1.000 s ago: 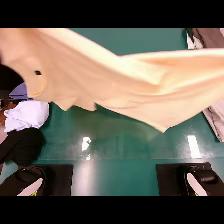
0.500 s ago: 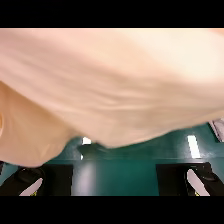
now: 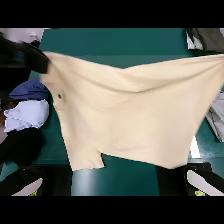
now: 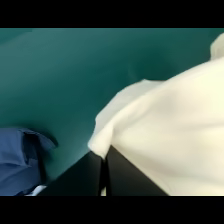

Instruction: Fold the shirts.

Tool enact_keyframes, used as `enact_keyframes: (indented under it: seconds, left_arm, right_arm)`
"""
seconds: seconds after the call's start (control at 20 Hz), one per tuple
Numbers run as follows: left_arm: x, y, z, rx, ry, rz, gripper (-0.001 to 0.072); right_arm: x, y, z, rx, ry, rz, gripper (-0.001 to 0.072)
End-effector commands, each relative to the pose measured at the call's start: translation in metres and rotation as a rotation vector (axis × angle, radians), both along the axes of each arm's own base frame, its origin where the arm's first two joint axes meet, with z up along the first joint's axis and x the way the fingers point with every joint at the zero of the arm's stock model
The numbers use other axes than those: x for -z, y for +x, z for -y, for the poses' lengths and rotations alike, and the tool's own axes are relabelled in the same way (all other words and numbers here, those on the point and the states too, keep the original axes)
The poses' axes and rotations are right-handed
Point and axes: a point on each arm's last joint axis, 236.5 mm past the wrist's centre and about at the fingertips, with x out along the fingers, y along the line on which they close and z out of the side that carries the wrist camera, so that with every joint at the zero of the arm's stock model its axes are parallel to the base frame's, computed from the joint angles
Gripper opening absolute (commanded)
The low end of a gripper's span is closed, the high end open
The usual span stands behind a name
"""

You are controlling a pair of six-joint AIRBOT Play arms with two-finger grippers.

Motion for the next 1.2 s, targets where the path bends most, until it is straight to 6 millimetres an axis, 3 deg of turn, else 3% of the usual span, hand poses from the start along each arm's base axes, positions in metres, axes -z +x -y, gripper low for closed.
enact_keyframes:
  seconds: [0.0, 0.1, 0.2, 0.4, 0.45, 0.5, 0.55, 0.6, 0.7, 0.8, 0.95, 1.15]
  left_arm:
    - [0.106, 0.046, 0.015, 0.002, 0.049, -0.132, 0.0024]
    - [0.145, 0.064, 0.02, 0.003, 0.07, -0.18, 0.0024]
    - [0.169, 0.082, 0.026, 0.004, 0.074, -0.179, 0.0025]
    - [0.184, 0.105, 0.033, 0.003, 0.061, -0.133, 0.0026]
    - [0.183, 0.107, 0.03, 0.003, 0.075, -0.12, 0.0138]
    - [0.182, 0.109, 0.028, 0.003, 0.089, -0.112, 0.039]
    - [0.183, 0.108, 0.022, -0.004, 0.118, -0.116, 0.054]
    - [0.185, 0.107, 0.012, -0.013, 0.152, -0.128, 0.0538]
    - [0.188, 0.101, -0.017, -0.082, 0.153, -0.195, 0.0538]
    - [0.183, 0.093, -0.058, -0.193, 0.12, -0.275, 0.0538]
    - [0.173, 0.062, -0.089, -0.269, -0.025, -0.414, 0.0538]
    - [0.175, 0.011, -0.1, -0.274, -0.133, -0.514, 0.0538]
  right_arm:
    - [0.068, 0.059, -0.026, -0.089, 0.011, -0.036, 0.0014]
    - [0.109, 0.08, -0.035, -0.113, 0.009, -0.081, 0.0014]
    - [0.146, 0.095, -0.035, -0.114, 0.014, -0.125, 0.0014]
    - [0.191, 0.11, -0.034, -0.104, 0.025, -0.186, 0.0015]
    - [0.195, 0.112, -0.034, -0.103, 0.027, -0.19, 0.0027]
    - [0.196, 0.114, -0.033, -0.101, 0.027, -0.188, 0.021]
    - [0.195, 0.116, -0.033, -0.099, 0.025, -0.178, 0.0497]
    - [0.191, 0.118, -0.032, -0.094, 0.028, -0.159, 0.0631]
    - [0.175, 0.119, -0.025, -0.076, 0.027, -0.114, 0.0631]
    - [0.153, 0.112, -0.017, -0.061, 0.023, -0.075, 0.0629]
    - [0.13, 0.081, -0.013, -0.049, 0.019, -0.059, 0.0567]
    - [0.151, 0.013, -0.03, -0.068, 0.064, -0.136, 0.0559]
